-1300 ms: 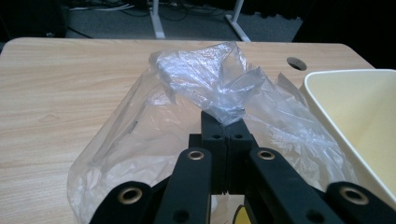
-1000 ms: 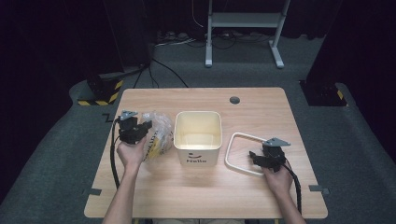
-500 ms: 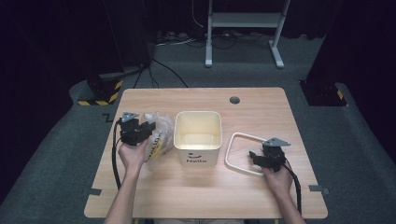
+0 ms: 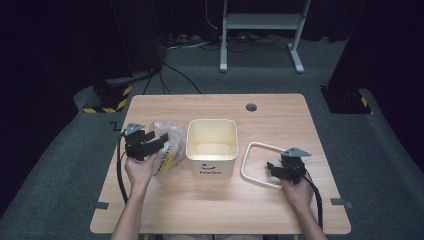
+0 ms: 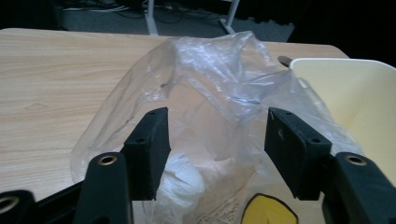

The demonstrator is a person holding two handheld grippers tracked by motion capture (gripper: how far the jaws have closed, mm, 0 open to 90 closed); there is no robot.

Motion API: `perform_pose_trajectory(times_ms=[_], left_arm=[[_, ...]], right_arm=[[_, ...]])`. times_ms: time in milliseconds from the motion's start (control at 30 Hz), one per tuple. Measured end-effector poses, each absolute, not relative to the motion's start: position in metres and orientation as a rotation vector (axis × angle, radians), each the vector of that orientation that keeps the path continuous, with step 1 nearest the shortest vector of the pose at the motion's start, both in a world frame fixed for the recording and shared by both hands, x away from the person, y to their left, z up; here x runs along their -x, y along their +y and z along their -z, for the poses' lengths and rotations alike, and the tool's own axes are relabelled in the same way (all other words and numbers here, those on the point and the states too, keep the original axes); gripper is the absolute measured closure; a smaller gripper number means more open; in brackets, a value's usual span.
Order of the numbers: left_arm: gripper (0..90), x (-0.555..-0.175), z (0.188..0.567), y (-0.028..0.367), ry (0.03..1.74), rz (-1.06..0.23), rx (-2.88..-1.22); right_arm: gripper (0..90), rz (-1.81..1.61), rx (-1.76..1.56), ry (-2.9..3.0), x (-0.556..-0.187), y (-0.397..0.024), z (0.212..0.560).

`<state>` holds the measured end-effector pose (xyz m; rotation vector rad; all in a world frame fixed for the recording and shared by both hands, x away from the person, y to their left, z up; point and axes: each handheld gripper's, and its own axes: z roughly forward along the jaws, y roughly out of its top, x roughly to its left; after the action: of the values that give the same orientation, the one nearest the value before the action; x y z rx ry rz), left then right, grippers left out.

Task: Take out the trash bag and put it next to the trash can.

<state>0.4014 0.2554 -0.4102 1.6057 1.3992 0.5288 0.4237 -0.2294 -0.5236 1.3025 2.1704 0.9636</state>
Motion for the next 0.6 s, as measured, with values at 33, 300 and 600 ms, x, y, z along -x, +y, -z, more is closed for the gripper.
perform_pose_trajectory(times_ms=[33, 300, 600], left_arm=[[39.4, -0.401, 0.410, 0.255, 1.394, -0.529, -1.604], [35.7, -0.394, 0.406, 0.257, 1.384, -0.541, -1.606], [36.1, -0.387, 0.405, 0.260, 1.391, -0.553, -1.612]], right_arm=[[32.8, -0.964, -1.302, 2.170, -0.424, -0.229, 0.524], [32.7, -0.963, -1.301, 2.171, -0.424, -0.229, 0.524], [32.7, -0.964, -1.302, 2.171, -0.424, -0.229, 0.524]])
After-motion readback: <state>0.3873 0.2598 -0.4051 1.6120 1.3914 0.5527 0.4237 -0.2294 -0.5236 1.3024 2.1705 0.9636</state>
